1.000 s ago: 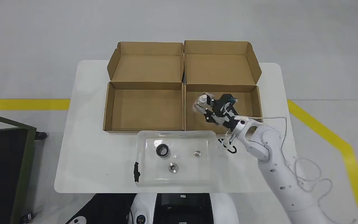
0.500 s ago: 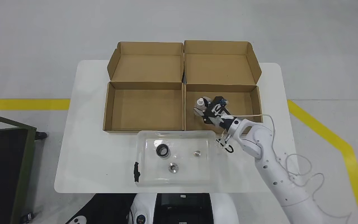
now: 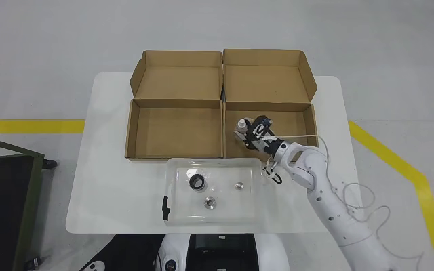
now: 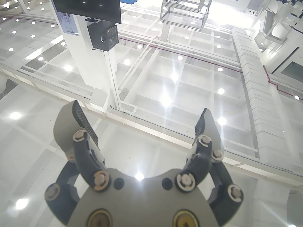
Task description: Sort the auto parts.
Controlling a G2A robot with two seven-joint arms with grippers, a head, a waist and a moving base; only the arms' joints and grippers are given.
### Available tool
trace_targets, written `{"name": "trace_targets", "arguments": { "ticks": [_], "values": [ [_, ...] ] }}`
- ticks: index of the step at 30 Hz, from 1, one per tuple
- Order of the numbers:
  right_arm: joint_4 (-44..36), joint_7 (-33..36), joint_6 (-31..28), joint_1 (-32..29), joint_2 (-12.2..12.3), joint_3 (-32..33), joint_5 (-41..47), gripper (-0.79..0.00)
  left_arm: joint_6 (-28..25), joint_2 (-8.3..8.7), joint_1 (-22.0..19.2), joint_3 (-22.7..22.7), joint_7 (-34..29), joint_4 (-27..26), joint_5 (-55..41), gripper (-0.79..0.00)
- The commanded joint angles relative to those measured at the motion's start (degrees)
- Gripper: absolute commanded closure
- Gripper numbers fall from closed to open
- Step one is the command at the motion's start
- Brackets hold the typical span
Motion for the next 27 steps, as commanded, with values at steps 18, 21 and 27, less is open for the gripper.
{"name": "trace_targets", "arguments": {
  "ticks": [18,21,27],
  "values": [
    [-13.3,1.7,-2.4,-2.5,0.9,3.0,-0.8,-0.785,0.0,0.0,0.0,0.0,0.0,0.0,0.0,-0.785],
    [-17.2,2.7,-4.1,-3.6,1.2,3.8,-0.9,-0.785,0.0,0.0,0.0,0.0,0.0,0.0,0.0,-0.785],
    [-23.3,5.1,-7.5,-6.5,1.8,4.6,-0.6,-0.785,0.0,0.0,0.0,0.0,0.0,0.0,0.0,-0.785]
  ]
}}
